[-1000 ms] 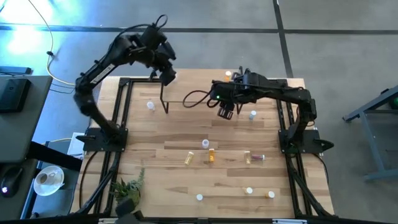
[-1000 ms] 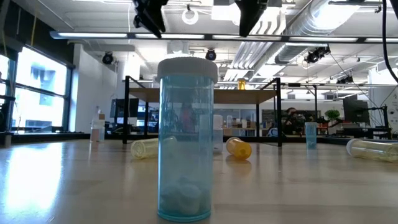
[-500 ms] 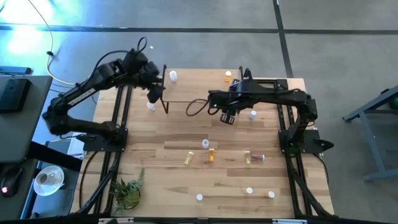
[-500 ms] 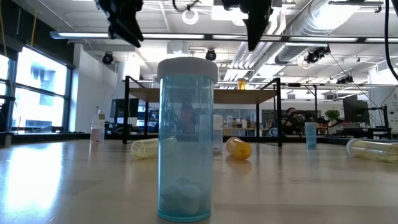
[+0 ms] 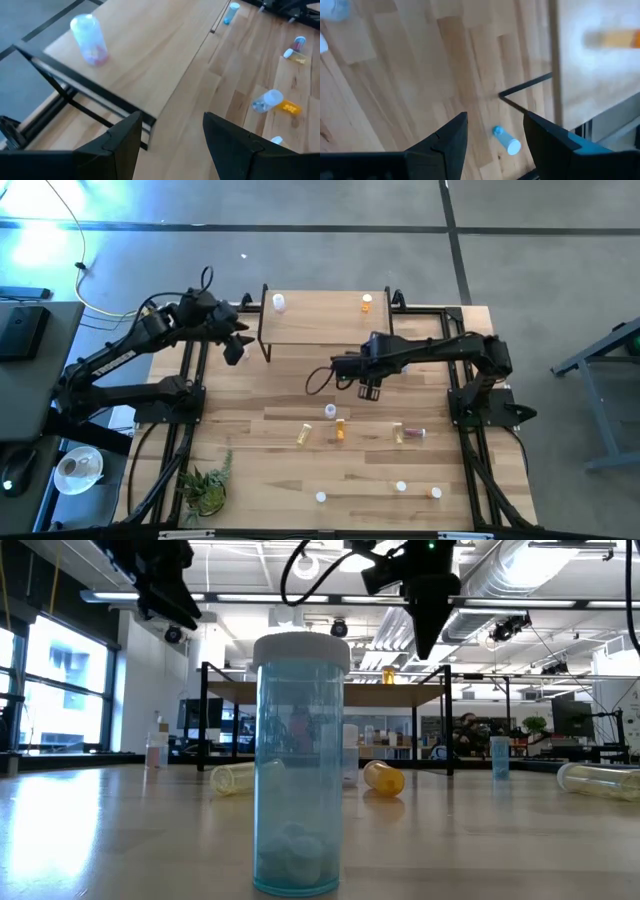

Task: Pick and place medicine bottles onto shelf by color
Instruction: Put the bottom left blue pill bottle on the shelf

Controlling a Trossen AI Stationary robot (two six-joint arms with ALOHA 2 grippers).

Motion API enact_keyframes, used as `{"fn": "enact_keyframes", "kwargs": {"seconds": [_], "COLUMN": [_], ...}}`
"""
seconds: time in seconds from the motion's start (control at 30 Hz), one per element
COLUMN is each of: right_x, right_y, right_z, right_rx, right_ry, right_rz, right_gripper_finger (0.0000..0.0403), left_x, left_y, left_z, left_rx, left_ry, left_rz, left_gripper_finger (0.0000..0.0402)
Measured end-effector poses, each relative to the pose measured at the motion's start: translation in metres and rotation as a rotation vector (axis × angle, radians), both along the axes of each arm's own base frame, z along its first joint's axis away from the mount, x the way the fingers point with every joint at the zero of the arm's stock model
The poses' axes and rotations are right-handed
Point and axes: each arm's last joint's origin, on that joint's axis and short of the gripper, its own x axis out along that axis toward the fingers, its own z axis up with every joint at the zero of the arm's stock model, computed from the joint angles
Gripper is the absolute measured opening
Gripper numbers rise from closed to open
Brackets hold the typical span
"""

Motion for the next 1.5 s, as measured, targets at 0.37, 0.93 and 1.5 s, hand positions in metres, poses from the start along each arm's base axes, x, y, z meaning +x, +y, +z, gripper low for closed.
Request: {"fn": "enact_keyframes", "kwargs": {"seconds": [0.37, 0.93, 1.5], "right_x": [-0.017, -0.093, -0.096], "right_y": [0.025, 0.036, 0.038], "right_z": [0.011, 0.05, -0.003], "right_rx": [0.018, -0.057, 0.184], "right_ry": [0.043, -0.399, -0.911], "right_rz": [0.101, 0.048, 0.026], "right_gripper_finger": [0.0183, 0.0183, 0.0183], "left_x": [-0.008, 0.018, 0.035], "left_y": [-0.009, -0.037, -0.066], "left_z": [-0.024, -0.062, -0.054], "left_rx": [-0.021, -0.015, 0.007], "left_ry": [-0.019, -0.094, -0.187], "left_rz": [0.019, -0.188, -0.379], "left_gripper_finger": [0.0202, 0.0202, 0.0202]}}
